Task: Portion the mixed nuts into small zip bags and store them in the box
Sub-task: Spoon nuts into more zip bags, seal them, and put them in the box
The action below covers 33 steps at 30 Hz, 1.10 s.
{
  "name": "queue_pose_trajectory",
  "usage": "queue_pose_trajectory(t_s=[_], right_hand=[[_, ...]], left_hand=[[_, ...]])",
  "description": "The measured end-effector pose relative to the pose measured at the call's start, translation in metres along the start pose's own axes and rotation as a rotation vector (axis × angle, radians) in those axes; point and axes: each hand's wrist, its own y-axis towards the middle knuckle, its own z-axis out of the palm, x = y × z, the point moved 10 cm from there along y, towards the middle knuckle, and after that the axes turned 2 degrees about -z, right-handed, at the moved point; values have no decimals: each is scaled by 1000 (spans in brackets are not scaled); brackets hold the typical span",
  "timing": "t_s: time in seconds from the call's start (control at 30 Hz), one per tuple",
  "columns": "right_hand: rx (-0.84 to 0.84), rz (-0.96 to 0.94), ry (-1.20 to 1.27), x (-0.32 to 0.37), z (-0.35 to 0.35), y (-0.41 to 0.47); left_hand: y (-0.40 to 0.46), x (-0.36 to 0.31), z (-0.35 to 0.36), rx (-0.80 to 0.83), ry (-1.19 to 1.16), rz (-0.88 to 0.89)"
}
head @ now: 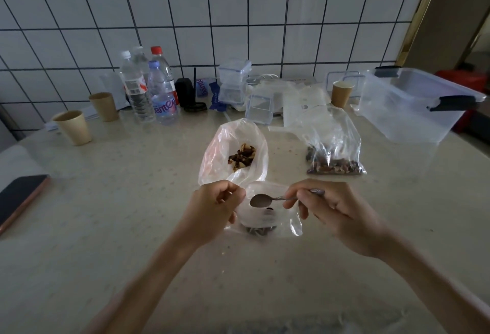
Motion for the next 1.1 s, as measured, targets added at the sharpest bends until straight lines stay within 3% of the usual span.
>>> queue_pose_trajectory(t_s=[0.17, 0.27, 0.43, 0.57, 0.67, 0.8, 0.97, 1.1], right_hand=[[40, -115, -202, 18, 0, -2], [-27, -81, -2, 12, -3, 6], [-289, 38, 452, -15, -26, 22], [-382, 168, 555, -36, -31, 38], [-417, 230, 574, -46, -30, 56], [-402, 264, 420, -51, -25, 82], [-363, 266, 97, -52, -14, 103], [-342, 193, -126, -49, -9, 109]], left_hand=[[-2, 8, -3, -37, 25, -25], [-4, 9, -5, -45, 13, -7], [-3, 8, -14, -59, 56, 22], [11, 13, -40, -147, 66, 4], [28, 21, -64, -321, 77, -23], [53, 26, -79, -480, 206, -38], [93, 43, -48, -229, 315, -204], [109, 37, -36, -209, 243, -186]])
